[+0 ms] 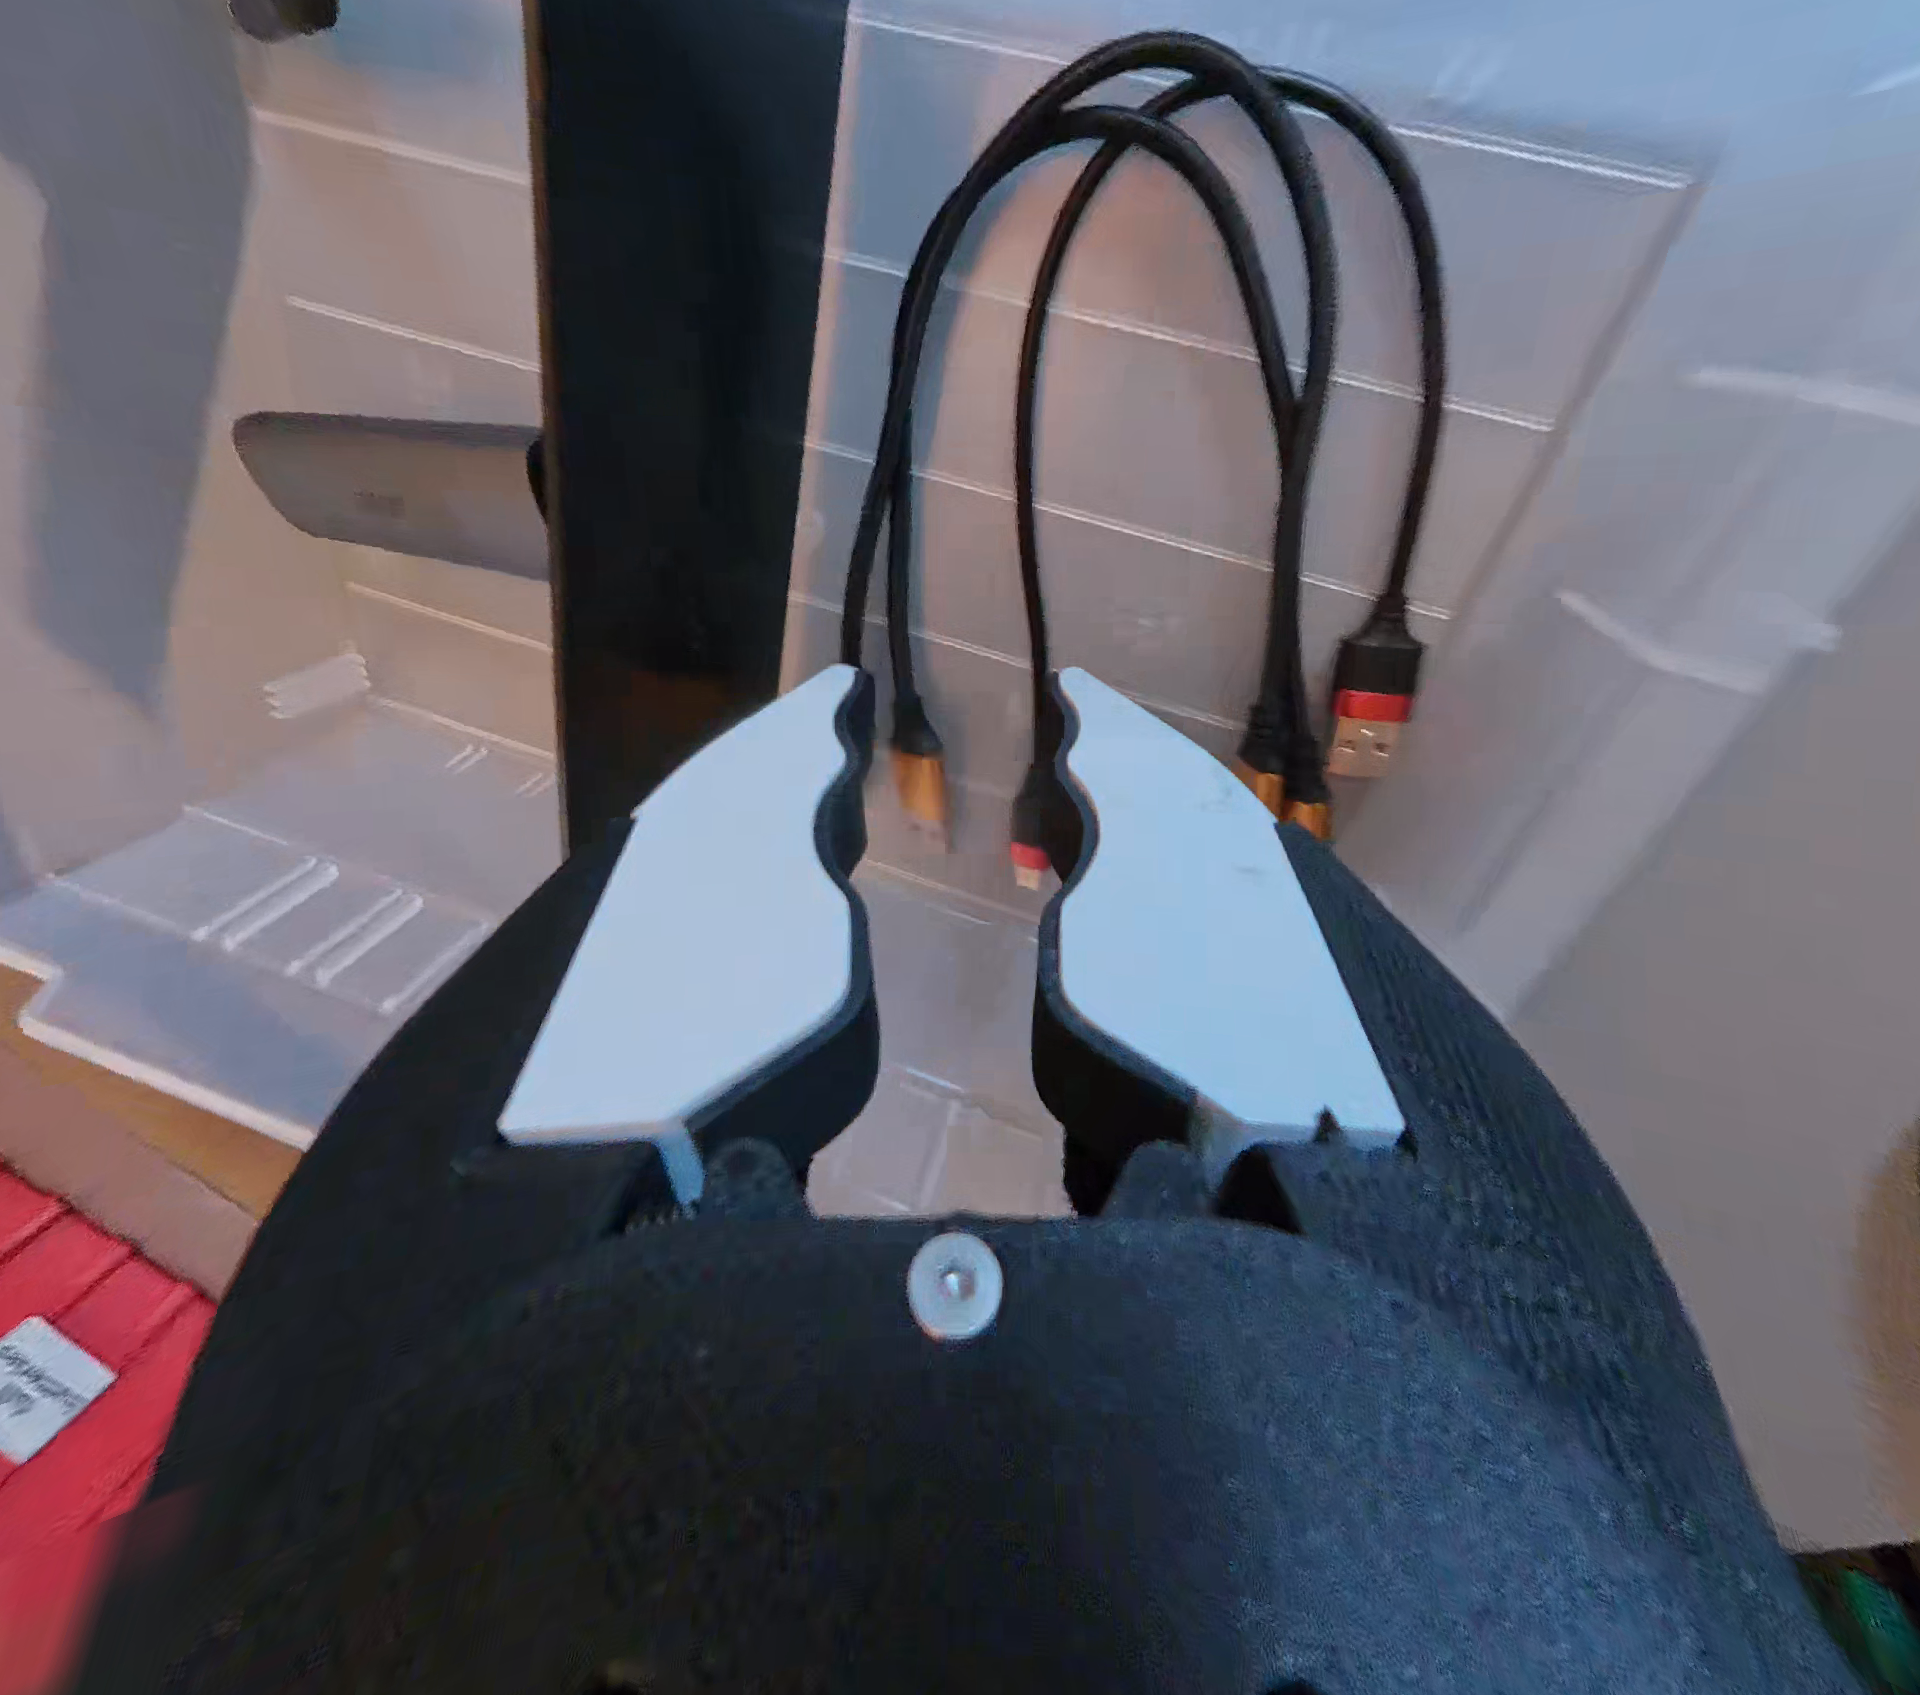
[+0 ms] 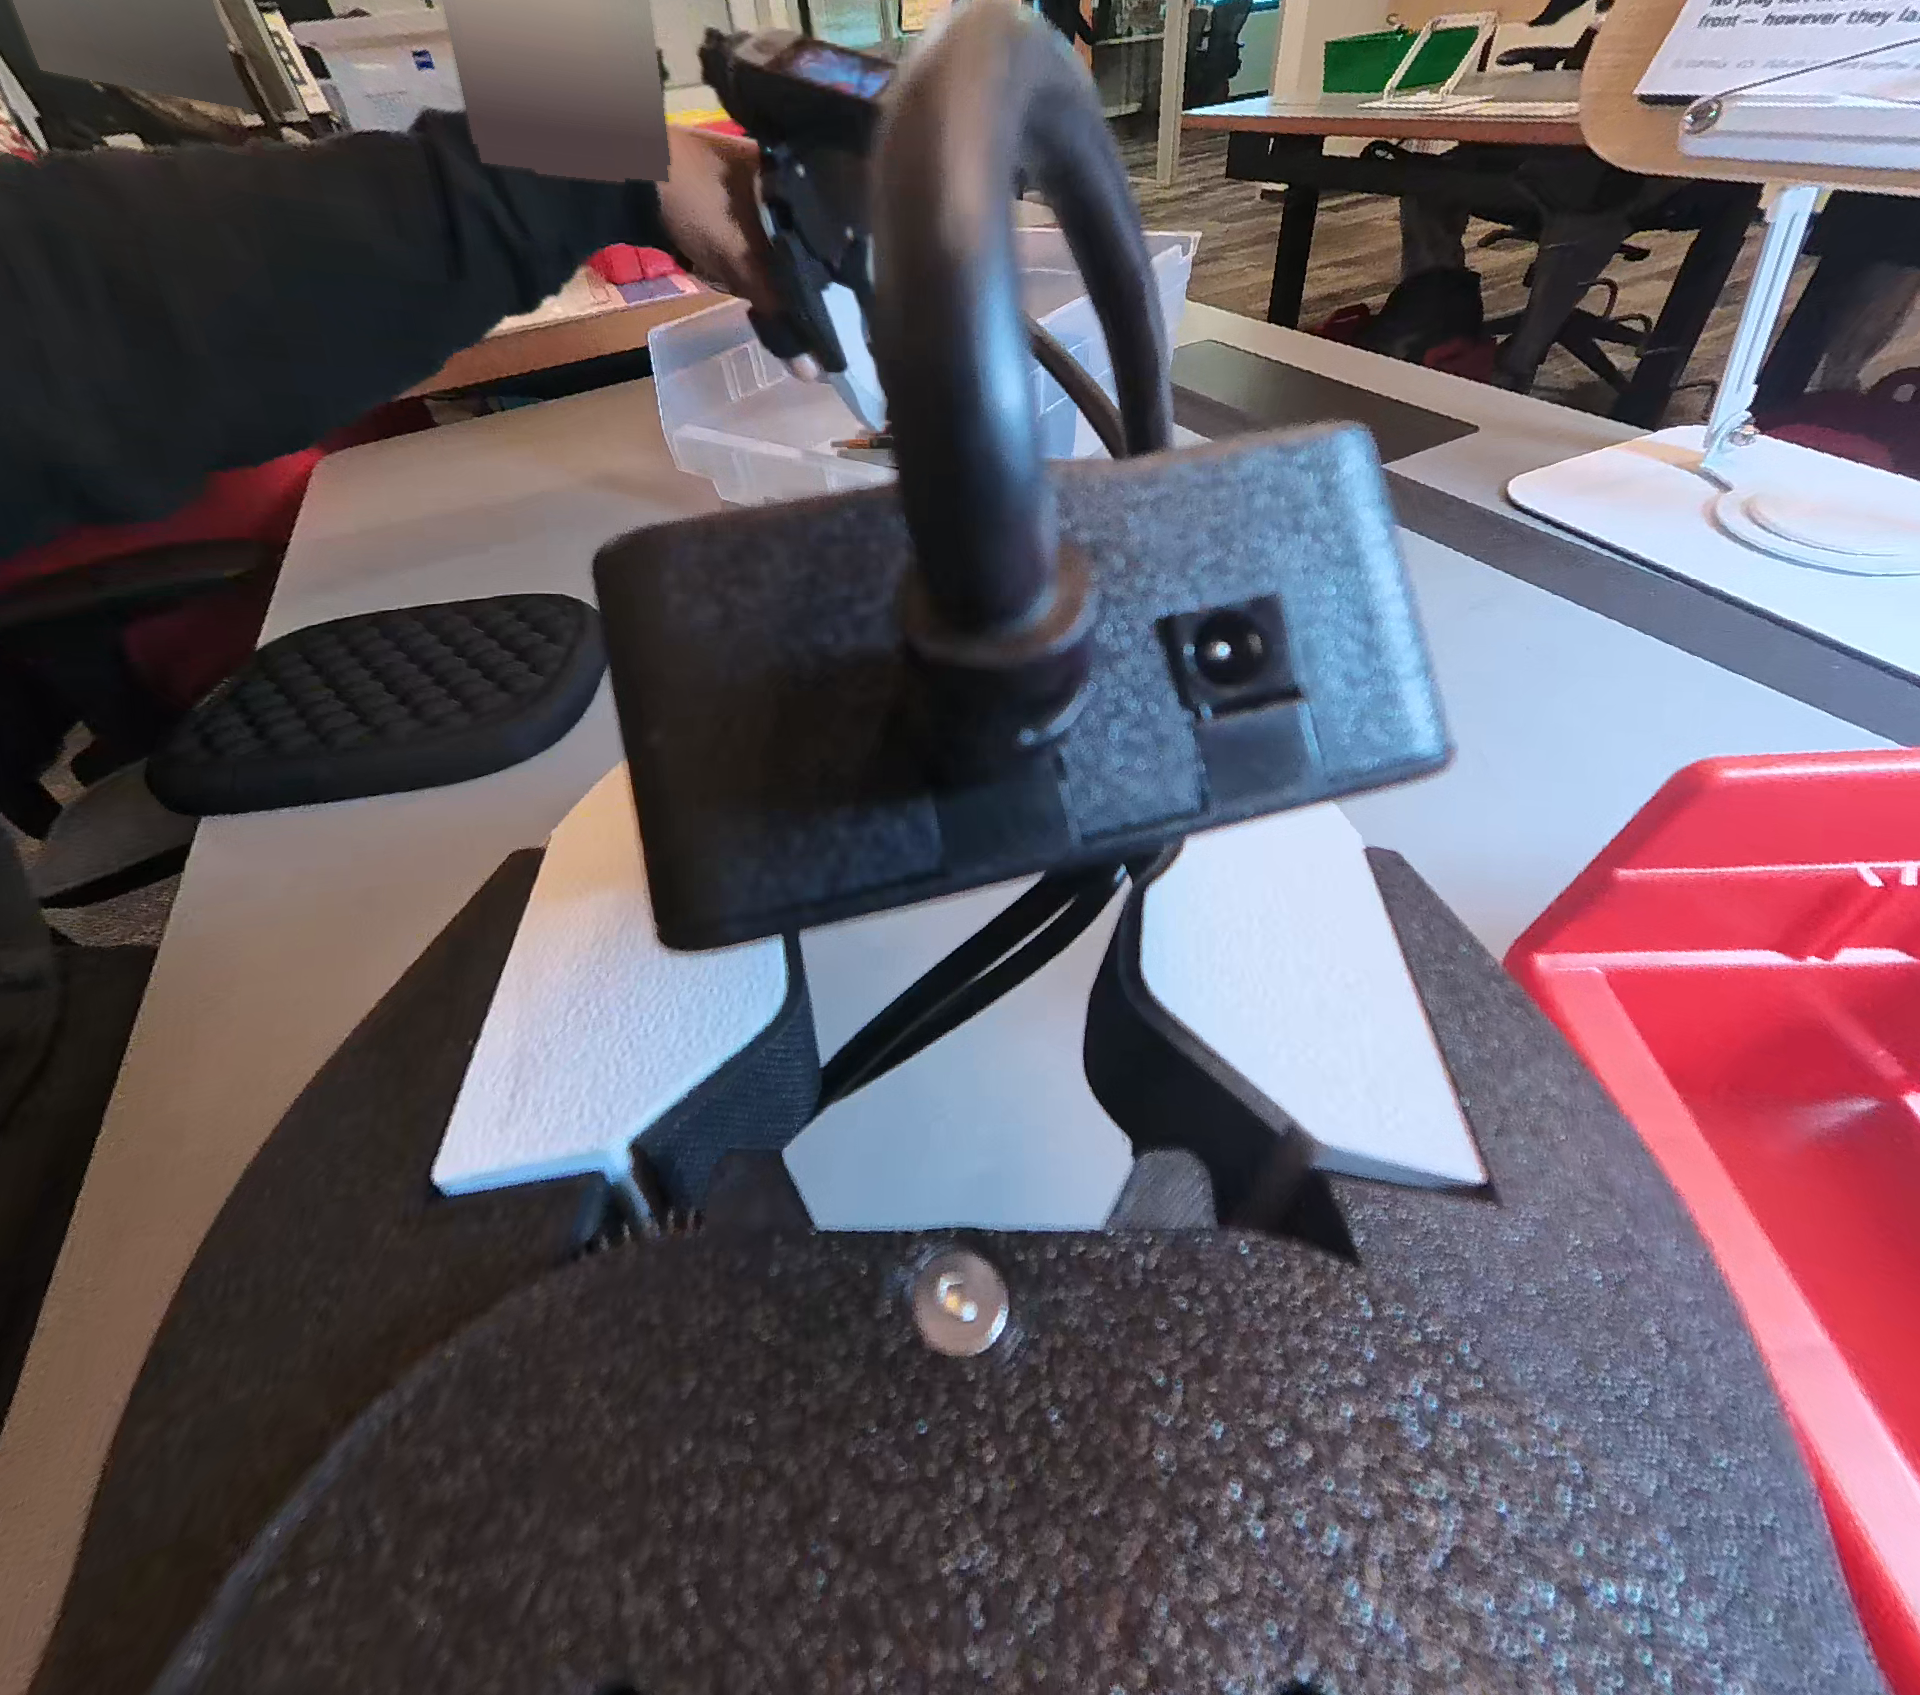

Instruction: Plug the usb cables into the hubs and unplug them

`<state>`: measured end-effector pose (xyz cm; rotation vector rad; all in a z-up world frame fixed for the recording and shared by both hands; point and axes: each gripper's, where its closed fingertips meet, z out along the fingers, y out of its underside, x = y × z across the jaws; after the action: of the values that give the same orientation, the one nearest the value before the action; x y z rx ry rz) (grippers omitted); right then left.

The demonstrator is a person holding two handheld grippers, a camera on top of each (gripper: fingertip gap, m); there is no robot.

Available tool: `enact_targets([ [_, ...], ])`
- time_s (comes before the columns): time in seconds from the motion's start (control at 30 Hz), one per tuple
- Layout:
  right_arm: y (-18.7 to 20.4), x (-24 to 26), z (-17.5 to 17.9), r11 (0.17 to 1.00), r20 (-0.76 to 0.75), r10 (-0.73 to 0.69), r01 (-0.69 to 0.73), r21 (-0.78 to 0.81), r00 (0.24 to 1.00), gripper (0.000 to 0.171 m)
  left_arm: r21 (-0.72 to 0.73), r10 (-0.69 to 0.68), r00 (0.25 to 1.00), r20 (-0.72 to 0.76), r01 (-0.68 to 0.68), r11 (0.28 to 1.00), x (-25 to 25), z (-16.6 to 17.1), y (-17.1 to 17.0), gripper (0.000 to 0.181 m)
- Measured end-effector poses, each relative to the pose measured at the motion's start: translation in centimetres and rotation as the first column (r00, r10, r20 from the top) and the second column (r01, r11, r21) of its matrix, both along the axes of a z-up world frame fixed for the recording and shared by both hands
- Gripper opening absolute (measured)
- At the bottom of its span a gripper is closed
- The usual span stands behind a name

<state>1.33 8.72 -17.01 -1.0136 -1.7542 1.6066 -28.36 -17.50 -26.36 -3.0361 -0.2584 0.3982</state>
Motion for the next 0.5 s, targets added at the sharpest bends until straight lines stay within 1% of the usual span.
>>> enact_targets([
  [0.07, 0.1, 0.0, -0.1, 1.0, 0.004, -0.003, 0.003, 0.0, 1.0, 0.063, 0.009, -0.031, 0.999, -0.013, 0.031, 0.999, -0.6, -0.2, 0.8, 0.03],
  [0.13, 0.2, -0.2, -0.3, 1.0, 0.009, -0.003, 0.003, -0.002, 1.0, 0.063, 0.029, -0.064, 0.996, -0.064, 0.066, 0.997, -1.5, -0.1, 2.2, 0.029],
  [0.2, 0.2, -0.2, -0.5, 1.0, 0.02, 0.001, -0.001, -0.006, 1.0, 0.063, 0.025, -0.147, 0.985, -0.093, 0.15, 0.988, -1.5, -0.2, 3.7, 0.029],
  [0.27, 0.1, -0.3, -0.8, 1.0, 0.029, 0.004, -0.004, -0.005, 1.0, 0.063, -0.026, -0.239, 0.96, -0.148, 0.237, 0.971, -1.8, -0.2, 4.9, 0.029],
  [0.33, 0.1, -0.3, -1.0, 1.0, 0.035, 0.004, -0.004, -0.004, 0.999, 0.064, -0.117, -0.323, 0.928, -0.189, 0.305, 0.945, -2.3, -0.5, 5.6, 0.029],
  [0.37, 0.1, -0.3, -1.0, 1.0, 0.037, 0.004, -0.004, -0.005, 0.999, 0.063, -0.163, -0.356, 0.913, -0.197, 0.328, 0.931, -2.5, -0.6, 5.7, 0.025],
  [0.43, 0.2, -0.3, -1.1, 1.0, 0.04, 0.007, -0.006, -0.013, 0.999, 0.063, -0.22, -0.395, 0.906, -0.154, 0.359, 0.907, -2.3, -1.3, 5.9, 0.024],
  [0.5, 0.3, -0.3, -1.1, 1.0, 0.043, 0.006, -0.006, -0.02, 0.999, 0.063, -0.272, -0.426, 0.899, -0.1, 0.387, 0.881, -2.1, -2.1, 5.7, 0.019],
])
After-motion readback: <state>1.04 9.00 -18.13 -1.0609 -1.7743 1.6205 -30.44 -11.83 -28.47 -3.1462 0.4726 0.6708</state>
